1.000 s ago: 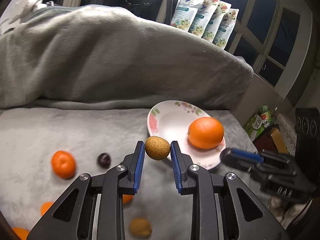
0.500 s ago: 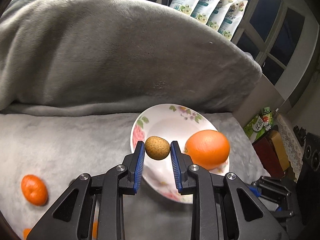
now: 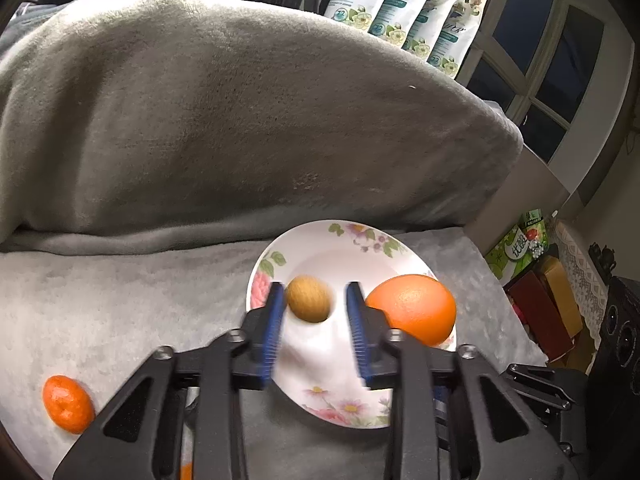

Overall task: Organize fruits
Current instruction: 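Carry the kiwi and plum over the plate and release both, then withdraw both grippers from the plate back over the remaining fruit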

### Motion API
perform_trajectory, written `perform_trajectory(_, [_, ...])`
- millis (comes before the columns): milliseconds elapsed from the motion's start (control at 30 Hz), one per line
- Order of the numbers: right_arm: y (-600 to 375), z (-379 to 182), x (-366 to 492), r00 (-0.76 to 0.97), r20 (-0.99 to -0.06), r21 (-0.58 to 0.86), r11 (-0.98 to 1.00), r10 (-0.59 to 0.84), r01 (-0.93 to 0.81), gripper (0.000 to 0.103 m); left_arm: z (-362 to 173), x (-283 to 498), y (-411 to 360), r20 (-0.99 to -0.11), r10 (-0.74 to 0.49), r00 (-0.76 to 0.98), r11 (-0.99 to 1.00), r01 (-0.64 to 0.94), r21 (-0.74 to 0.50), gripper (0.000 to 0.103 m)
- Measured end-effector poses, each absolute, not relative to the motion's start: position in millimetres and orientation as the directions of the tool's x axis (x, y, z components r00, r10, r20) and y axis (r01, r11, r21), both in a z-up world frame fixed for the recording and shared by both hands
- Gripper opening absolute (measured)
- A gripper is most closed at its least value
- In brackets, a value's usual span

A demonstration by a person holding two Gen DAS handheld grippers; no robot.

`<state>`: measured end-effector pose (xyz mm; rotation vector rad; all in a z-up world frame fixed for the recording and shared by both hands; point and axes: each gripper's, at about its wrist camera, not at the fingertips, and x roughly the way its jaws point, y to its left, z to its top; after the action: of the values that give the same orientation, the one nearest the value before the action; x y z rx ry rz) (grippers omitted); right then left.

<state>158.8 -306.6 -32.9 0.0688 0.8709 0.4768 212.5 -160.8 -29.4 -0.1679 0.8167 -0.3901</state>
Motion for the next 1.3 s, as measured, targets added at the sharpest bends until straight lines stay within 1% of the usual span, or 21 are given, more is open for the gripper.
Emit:
perform_trajectory(33, [-306, -32, 159, 0.548, -0.719, 0.244, 0.894, 0.428, -0.377, 0.025, -28, 212, -161, -0.674, -0.401, 0.621, 0.916, 0.274, -0.292, 0.035])
perform_trajectory(67, [-305, -32, 159, 0.551, -0.719, 0.239, 0.895, 0.424, -0.377, 0.030, -27, 212, -161, -0.673, -0.400, 0.623, 0.917, 0.274, -0.291, 0.036])
perform_trajectory(100, [-305, -31, 159, 0.554, -0.718, 0.235, 0.896, 0.422, -0.377, 0.040, -27, 212, -161, -0.673, -0.397, 0.624, 0.918, 0.273, -0.288, 0.039])
perform_trajectory(133, [-305, -30, 158, 0.559, -0.715, 0.231, 0.897, 0.420, -0.378, 0.047, -26, 212, -160, -0.671, -0.393, 0.628, 0.919, 0.269, -0.287, 0.048])
perform_trajectory(167, [-305, -28, 156, 0.567, -0.709, 0.226, 0.897, 0.419, -0.380, 0.060, -25, 211, -160, -0.667, -0.395, 0.631, 0.919, 0.269, -0.290, 0.054])
perform_trajectory(200, [-306, -27, 155, 0.574, -0.703, 0.223, 0.896, 0.420, -0.383, 0.066, -24, 211, -159, -0.664, -0.399, 0.633, 0.917, 0.268, -0.295, 0.057])
perform_trajectory(233, [-305, -25, 153, 0.581, -0.696, 0.220, 0.895, 0.423, -0.387, 0.068, -23, 211, -158, -0.663, -0.399, 0.633, 0.917, 0.268, -0.296, 0.060])
perform_trajectory(267, [-305, -23, 151, 0.585, -0.690, 0.218, 0.893, 0.427, -0.394, 0.071, -22, 211, -158, -0.661, -0.398, 0.636, 0.917, 0.265, -0.298, 0.068])
perform_trajectory(300, [-305, -22, 149, 0.587, -0.686, 0.218, 0.891, 0.430, -0.399, 0.075, -21, 210, -157, -0.659, -0.398, 0.638, 0.917, 0.262, -0.300, 0.071])
perform_trajectory(333, [-305, -21, 147, 0.592, -0.681, 0.217, 0.890, 0.432, -0.400, 0.077, -20, 209, -156, -0.653, -0.402, 0.642, 0.915, 0.261, -0.306, 0.073])
perform_trajectory(400, [-307, -19, 145, 0.599, -0.673, 0.220, 0.891, 0.434, -0.398, 0.085, -17, 208, -154, -0.648, -0.401, 0.647, 0.916, 0.259, -0.308, 0.074])
perform_trajectory(467, [-308, -17, 142, 0.603, -0.667, 0.226, 0.890, 0.438, -0.396, 0.089, -13, 206, -153, -0.642, -0.396, 0.656, 0.918, 0.255, -0.304, 0.077])
perform_trajectory(700, [-309, -11, 136, 0.615, -0.661, 0.219, 0.894, 0.430, -0.390, 0.090, 0, 193, -145, -0.619, -0.403, 0.674, 0.914, 0.261, -0.311, 0.077])
perform_trajectory(967, [-309, -1, 119, 0.644, -0.632, 0.220, 0.897, 0.431, -0.384, 0.090, 17, 166, -125, -0.573, -0.394, 0.719, 0.917, 0.264, -0.300, 0.077])
perform_trajectory(1100, [-304, 4, 112, 0.650, -0.619, 0.220, 0.892, 0.441, -0.396, 0.090, 28, 149, -108, -0.564, -0.381, 0.733, 0.922, 0.255, -0.291, 0.077])
perform_trajectory(1300, [-295, 6, 105, 0.628, -0.624, 0.240, 0.879, 0.465, -0.413, 0.090, 41, 122, -71, -0.539, -0.346, 0.768, 0.933, 0.224, -0.281, 0.077])
